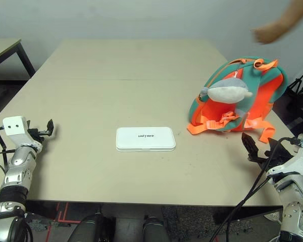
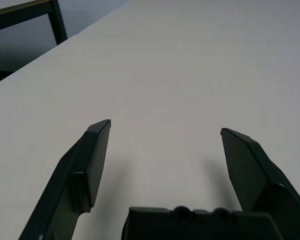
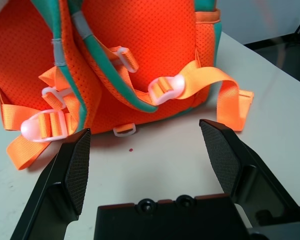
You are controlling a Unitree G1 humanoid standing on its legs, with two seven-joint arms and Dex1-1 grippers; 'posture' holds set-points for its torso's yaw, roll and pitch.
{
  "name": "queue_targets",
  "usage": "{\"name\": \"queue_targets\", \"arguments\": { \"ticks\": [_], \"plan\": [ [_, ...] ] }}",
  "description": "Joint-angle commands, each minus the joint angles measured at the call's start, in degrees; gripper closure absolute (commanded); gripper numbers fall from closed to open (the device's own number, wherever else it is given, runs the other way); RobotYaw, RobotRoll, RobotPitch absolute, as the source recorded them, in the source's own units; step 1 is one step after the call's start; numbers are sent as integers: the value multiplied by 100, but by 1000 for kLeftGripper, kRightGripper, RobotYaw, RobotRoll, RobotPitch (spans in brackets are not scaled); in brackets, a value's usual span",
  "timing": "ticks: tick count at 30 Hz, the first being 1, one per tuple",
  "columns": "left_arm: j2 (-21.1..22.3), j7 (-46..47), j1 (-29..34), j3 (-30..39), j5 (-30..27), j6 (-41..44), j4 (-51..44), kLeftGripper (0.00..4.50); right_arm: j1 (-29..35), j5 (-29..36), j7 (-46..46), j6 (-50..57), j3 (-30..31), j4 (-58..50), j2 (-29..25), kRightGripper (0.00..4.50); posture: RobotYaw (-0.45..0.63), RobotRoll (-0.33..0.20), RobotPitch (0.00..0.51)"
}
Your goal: Put the pencil case into the backpack and zip it.
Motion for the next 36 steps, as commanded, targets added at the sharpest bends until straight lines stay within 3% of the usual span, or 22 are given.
{"name": "queue_targets", "arguments": {
  "ticks": [1,6,9,14,16,18,21,25,34,36],
  "plan": [
    [34,-104,-121,-71,73,30,79,0,99,-12,-54,-74,-85,-34,82,39,-90,0,86],
    [34,-307,-394,-160,87,14,251,0,409,252,-82,157,-174,-695,197,39,-111,0,94],
    [70,-739,-588,-178,-104,197,21,0,665,906,-21,984,-337,-1322,46,39,-108,0,83],
    [309,-2828,-829,-272,-1693,2586,-1248,0,1227,2332,631,2742,-585,-2154,-824,39,-82,0,46],
    [789,-3646,-750,-649,-2343,4272,-2049,0,1081,2661,857,3259,-290,-2240,-1246,39,-67,0,30],
    [1112,-4002,-747,-829,-2761,5399,-2439,0,760,2824,873,3581,49,-2197,-1467,39,-63,0,23],
    [1140,-4113,-1049,-738,-3149,6346,-2175,0,25,2605,950,3670,843,-1938,-1576,592,-61,0,14],
    [885,-4100,-1560,-603,-3338,7113,-1217,0,-1011,1899,1144,3319,1978,-1179,-1324,1796,-58,0,8],
    [531,-4332,-2004,-974,-3184,7960,-214,0,-2202,353,1045,2862,3453,-147,-813,4475,-31,0,0],
    [493,-4390,-2089,-1062,-3129,8123,17,0,-2284,102,866,2965,3641,-213,-739,4475,-32,0,0]
  ]
}}
